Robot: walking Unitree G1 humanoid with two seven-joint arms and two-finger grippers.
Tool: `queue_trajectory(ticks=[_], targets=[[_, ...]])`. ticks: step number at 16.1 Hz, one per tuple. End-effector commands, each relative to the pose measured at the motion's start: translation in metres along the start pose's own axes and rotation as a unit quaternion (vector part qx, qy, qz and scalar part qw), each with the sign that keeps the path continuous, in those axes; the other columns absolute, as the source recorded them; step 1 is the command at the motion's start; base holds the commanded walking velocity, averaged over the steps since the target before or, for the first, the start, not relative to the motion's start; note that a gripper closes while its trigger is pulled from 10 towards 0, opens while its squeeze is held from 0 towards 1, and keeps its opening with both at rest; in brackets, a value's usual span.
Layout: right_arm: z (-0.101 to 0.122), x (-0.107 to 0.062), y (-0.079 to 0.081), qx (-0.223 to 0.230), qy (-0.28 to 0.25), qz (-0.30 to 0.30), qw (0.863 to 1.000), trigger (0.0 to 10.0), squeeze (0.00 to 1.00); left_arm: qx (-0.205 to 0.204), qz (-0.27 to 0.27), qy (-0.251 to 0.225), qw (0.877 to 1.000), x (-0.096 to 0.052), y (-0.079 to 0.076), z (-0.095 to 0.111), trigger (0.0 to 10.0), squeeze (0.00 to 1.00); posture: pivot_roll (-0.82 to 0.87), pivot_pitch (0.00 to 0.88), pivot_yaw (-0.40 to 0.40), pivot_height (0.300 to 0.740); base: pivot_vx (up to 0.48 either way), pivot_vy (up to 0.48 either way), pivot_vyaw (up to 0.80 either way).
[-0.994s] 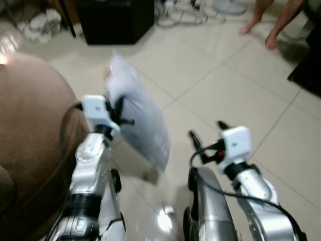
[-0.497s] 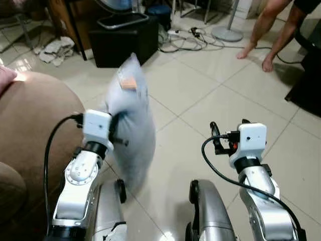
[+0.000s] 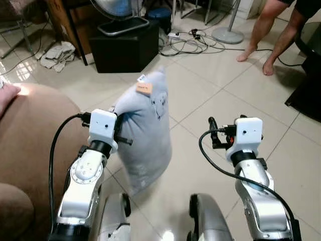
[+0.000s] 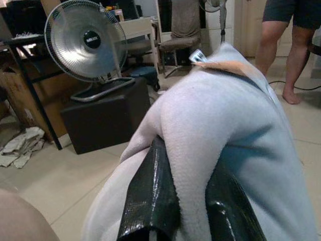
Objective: Move the pillow to the sofa from floor
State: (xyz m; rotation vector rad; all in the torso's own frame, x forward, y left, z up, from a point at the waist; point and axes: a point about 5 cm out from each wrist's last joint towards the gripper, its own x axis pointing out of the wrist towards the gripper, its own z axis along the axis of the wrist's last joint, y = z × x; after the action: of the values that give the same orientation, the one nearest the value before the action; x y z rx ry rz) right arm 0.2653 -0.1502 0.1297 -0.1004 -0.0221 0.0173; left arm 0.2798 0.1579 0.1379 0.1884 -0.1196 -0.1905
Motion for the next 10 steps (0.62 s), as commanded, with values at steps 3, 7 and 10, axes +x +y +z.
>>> queue_trajectory(ticks=[3, 7, 10], targets=[[0.0041, 0.0041, 0.003, 0.0, -0.002, 0.013, 1.0, 10.0, 0.0, -0.019, 0.036, -0.018, 0.999, 0.0063, 0.0089, 0.0086, 10.0, 0.0, -0.02, 0.0, -0.008, 0.696, 0.0, 0.0, 0.0], [0.0043, 0.0055, 0.0046, -0.004, 0.003, 0.026, 1.0, 10.0, 0.0, -0.017, 0.037, -0.019, 0.999, 0.0048, 0.0083, 0.0078, 10.0, 0.0, -0.02, 0.0, -0.013, 0.736, 0.0, 0.0, 0.0], [0.0024, 0.0047, 0.0087, -0.011, 0.011, 0.044, 0.999, 10.0, 0.0, -0.013, 0.039, -0.023, 0.999, 0.0045, 0.0071, 0.009, 10.0, 0.0, -0.03, 0.0, -0.016, 0.74, 0.0, 0.0, 0.0]])
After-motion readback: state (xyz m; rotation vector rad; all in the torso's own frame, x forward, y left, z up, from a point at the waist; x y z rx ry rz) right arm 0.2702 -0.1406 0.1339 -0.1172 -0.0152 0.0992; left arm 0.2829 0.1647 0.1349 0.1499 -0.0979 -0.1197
